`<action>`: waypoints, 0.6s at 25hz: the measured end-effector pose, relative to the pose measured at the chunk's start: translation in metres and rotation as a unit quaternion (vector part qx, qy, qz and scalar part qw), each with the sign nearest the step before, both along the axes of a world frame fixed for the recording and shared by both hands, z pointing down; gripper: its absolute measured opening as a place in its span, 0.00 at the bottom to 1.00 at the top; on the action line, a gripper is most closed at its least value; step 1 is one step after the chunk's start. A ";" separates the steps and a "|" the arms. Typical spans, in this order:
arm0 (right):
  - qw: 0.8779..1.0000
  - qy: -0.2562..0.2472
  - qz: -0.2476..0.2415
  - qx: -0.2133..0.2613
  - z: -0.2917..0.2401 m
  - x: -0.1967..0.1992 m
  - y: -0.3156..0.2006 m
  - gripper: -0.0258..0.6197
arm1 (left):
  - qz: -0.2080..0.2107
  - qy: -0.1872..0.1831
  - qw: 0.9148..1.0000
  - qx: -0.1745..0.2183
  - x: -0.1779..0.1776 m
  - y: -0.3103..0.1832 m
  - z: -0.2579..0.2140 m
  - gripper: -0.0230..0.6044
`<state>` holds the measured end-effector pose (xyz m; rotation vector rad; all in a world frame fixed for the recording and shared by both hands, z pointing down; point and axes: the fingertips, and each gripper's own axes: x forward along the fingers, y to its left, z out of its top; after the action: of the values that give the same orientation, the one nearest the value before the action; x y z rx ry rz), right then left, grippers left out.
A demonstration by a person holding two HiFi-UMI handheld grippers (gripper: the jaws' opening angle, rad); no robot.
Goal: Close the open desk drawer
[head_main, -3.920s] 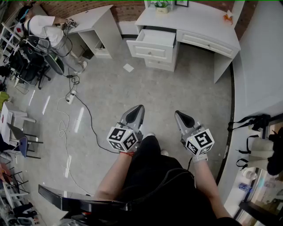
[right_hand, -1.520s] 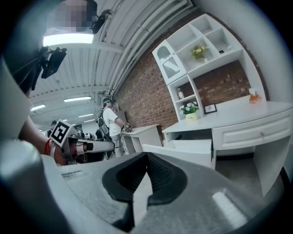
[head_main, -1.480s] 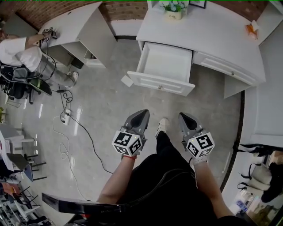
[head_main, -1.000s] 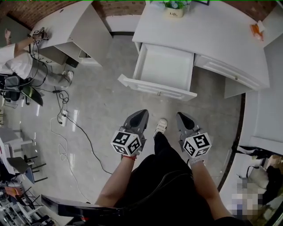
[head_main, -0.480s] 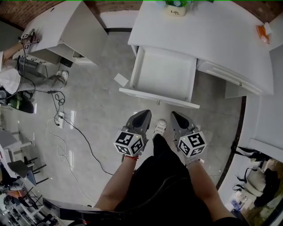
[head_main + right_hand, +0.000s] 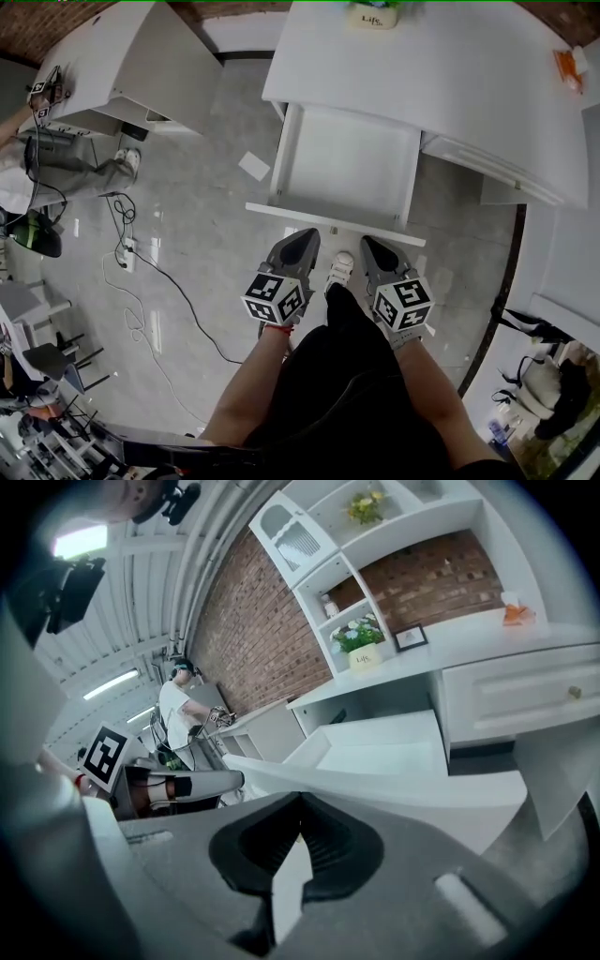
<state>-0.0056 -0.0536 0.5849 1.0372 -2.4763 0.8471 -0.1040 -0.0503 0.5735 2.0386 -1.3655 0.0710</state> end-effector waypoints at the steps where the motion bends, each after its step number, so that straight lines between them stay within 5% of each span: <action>1: 1.000 0.008 -0.002 -0.006 0.003 -0.001 -0.001 0.04 | 0.002 -0.001 1.000 -0.004 -0.001 -0.003 0.002 0.04; 15: 0.999 0.008 -0.004 -0.038 0.006 -0.001 -0.020 0.04 | 0.001 -0.019 0.999 -0.030 -0.008 -0.029 0.010 0.04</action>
<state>-0.0069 -0.0732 0.5909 1.0031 -2.4136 0.9186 -0.1119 -0.0790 0.5832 1.9989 -1.3675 0.1500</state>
